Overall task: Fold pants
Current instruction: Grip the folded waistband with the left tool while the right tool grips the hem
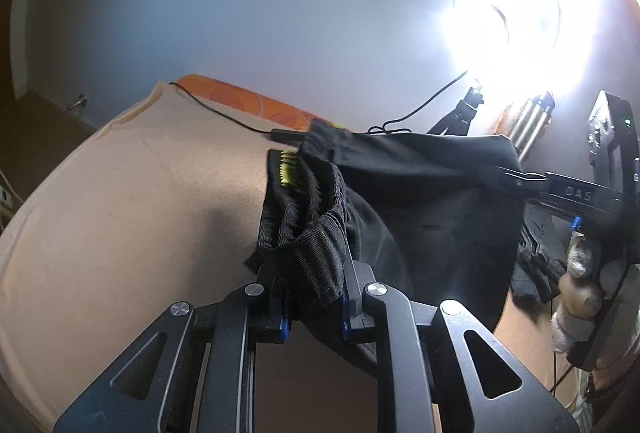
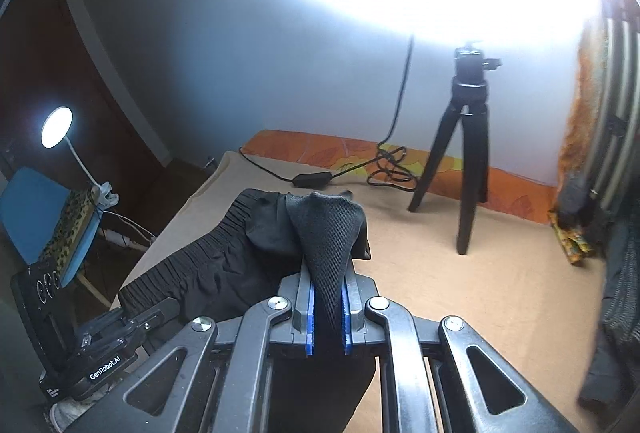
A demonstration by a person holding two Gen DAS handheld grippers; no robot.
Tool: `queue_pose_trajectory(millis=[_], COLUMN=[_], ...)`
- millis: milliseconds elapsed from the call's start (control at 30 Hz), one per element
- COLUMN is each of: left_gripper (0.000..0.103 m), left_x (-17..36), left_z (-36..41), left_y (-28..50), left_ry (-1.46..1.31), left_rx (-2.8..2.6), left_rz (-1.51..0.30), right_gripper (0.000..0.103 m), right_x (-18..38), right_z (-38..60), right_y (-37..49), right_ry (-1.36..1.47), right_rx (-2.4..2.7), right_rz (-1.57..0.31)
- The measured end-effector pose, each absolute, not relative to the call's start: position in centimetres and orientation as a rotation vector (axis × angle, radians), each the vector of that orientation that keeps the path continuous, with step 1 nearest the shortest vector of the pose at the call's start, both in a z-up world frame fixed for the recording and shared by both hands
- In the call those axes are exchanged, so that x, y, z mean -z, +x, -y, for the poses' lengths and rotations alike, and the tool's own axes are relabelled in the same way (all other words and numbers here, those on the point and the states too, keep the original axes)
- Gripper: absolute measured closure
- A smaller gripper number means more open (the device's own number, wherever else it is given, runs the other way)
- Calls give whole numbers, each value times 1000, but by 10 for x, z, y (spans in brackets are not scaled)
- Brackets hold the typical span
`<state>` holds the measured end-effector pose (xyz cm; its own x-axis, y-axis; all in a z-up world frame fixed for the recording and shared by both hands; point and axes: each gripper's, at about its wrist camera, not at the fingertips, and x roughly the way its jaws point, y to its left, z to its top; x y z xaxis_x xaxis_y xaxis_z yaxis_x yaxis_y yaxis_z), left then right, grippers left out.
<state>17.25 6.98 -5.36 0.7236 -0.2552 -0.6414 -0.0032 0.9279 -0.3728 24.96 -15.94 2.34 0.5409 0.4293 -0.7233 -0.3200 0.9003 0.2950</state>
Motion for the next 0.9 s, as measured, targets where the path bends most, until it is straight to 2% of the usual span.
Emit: queue_pose_trajectory(millis=[167, 333, 500, 633, 733, 900], left_gripper=[88, 87, 82, 61, 50, 48], left_x=[80, 104, 125, 129, 126, 130], left_z=[-79, -65, -57, -55, -56, -55], left_y=[194, 217, 232, 233, 229, 232], left_ry=[-437, -369, -334, -304, -253, -247], left_rx=[136, 142, 167, 134, 99, 92], left_rz=[-833, -871, -913, -918, -900, -916], right_gripper=[95, 95, 95, 96, 97, 98], right_x=[-11, 15, 45, 71, 83, 93], right_z=[168, 183, 203, 224, 236, 250], right_y=[254, 262, 267, 268, 265, 267], right_ry=[144, 149, 162, 203, 222, 277], right_rx=[-402, -348, -298, -264, -246, -245], right_rz=[-923, -966, -1010, -1038, -1045, -1057])
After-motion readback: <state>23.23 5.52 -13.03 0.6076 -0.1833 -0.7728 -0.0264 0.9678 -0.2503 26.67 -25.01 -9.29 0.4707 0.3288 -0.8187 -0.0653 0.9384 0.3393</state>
